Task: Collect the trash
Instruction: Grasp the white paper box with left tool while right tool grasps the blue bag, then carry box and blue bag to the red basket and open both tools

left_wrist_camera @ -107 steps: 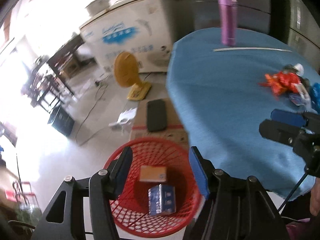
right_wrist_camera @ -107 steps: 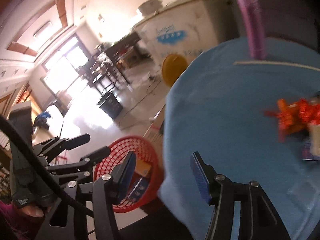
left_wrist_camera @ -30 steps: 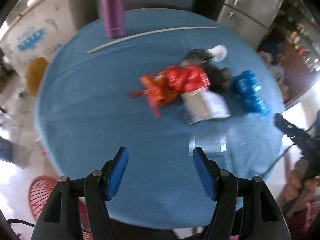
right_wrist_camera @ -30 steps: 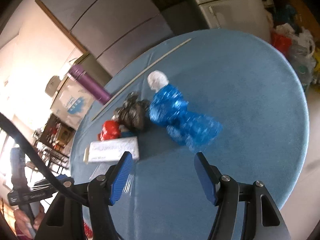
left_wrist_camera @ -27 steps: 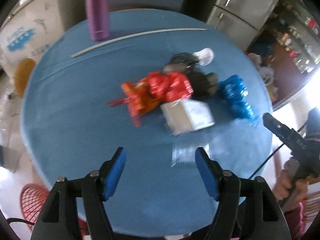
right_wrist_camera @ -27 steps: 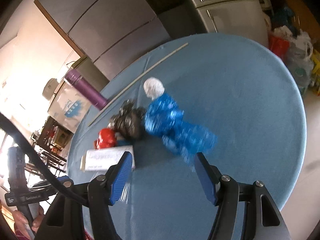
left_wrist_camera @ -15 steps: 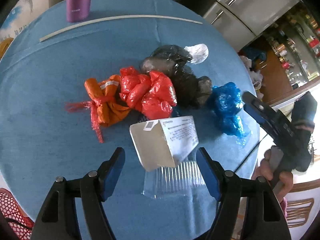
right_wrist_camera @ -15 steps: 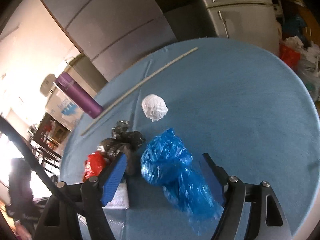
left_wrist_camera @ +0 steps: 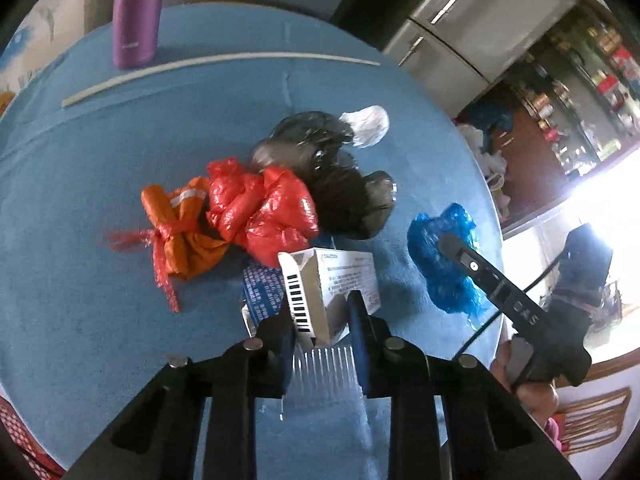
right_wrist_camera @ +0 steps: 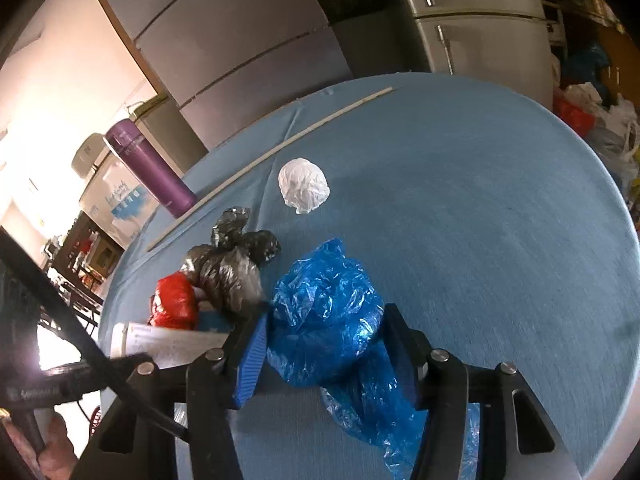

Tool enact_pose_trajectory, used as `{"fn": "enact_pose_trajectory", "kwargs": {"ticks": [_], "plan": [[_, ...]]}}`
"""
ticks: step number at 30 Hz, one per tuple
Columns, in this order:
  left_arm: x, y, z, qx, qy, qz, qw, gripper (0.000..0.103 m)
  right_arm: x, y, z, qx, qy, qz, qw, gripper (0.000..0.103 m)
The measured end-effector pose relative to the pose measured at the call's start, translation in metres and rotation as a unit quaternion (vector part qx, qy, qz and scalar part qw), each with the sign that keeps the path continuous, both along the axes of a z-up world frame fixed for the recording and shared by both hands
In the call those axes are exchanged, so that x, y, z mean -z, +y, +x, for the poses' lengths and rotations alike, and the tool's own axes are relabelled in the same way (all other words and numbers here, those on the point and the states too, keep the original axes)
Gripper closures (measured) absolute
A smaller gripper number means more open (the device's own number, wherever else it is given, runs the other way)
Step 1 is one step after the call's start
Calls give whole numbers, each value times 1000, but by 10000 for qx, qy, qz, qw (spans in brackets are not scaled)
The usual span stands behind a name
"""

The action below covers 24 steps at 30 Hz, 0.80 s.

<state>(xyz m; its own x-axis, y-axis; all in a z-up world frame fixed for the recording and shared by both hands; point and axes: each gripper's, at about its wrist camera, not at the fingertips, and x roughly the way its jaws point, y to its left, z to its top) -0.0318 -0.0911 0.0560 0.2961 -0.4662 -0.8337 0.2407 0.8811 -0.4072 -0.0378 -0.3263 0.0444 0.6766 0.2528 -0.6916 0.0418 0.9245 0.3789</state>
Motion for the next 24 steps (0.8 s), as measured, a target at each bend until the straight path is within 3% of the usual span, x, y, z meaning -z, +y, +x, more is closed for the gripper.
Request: {"fn": "enact_pose_trajectory", "kwargs": {"ticks": [7, 16, 24], "plan": [[-20, -9, -16, 156, -342, -99, 9992, 89, -19, 1, -38, 32, -326, 125, 9994, 45], [-41, -3, -30, 153, -655, -172, 9976, 89, -35, -1, -66, 127, -563, 244, 9980, 45], [-79, 30, -60, -63, -1035, -297, 9942, 89, -61, 13, -80, -122, -897, 283, 9955, 45]]}}
